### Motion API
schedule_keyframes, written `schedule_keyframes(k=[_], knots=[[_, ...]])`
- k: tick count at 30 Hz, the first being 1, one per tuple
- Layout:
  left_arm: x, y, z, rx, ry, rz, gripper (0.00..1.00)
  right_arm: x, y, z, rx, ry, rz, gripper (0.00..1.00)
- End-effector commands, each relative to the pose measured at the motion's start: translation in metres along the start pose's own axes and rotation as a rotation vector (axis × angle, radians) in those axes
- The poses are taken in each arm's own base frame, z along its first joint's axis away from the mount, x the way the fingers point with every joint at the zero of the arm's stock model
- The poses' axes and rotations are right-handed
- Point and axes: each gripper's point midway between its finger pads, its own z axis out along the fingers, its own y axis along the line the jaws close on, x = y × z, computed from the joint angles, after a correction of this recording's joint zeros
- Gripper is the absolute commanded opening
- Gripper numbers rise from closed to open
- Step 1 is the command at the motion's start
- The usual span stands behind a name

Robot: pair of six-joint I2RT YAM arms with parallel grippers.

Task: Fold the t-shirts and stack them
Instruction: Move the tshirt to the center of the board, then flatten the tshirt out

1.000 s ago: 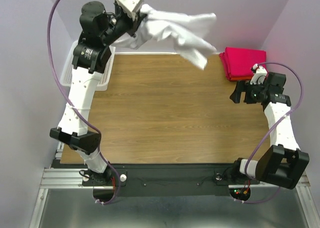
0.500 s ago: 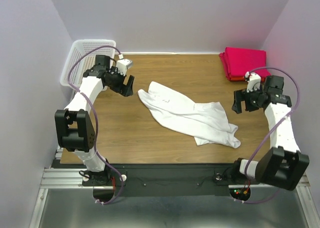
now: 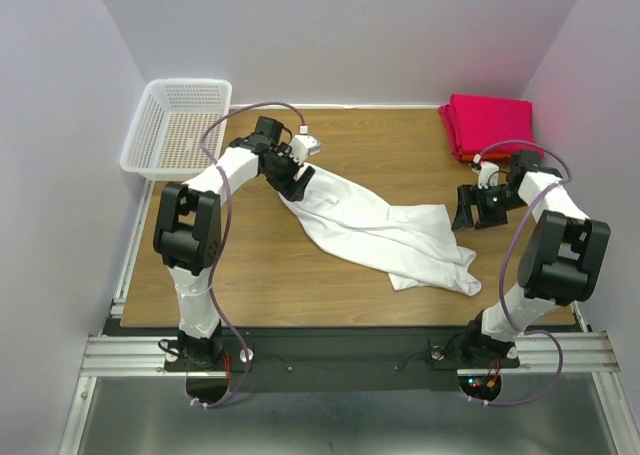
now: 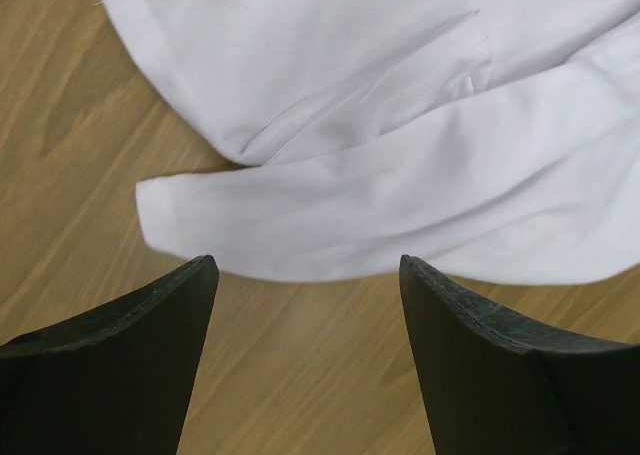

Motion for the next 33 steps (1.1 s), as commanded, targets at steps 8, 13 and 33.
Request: schedule_keyframes(k=[8, 13, 33], knots=[[-0.025, 0.023, 0.010, -0.095, -0.001, 0.034, 0.82, -0.061, -0.023, 0.042, -0.033, -0.104, 0.125, 0.75], [-0.022, 0.038, 0.001, -0.112, 0.001, -0.015, 0.81, -0.080, -0.022, 0.063, -0.007, -0.121, 0.107, 0.72], [-0.012, 0.075, 0.006, -0.101, -0.007, -0.116, 0.75, -0.128, -0.008, 0.051, 0.095, -0.221, 0.040, 0.01]])
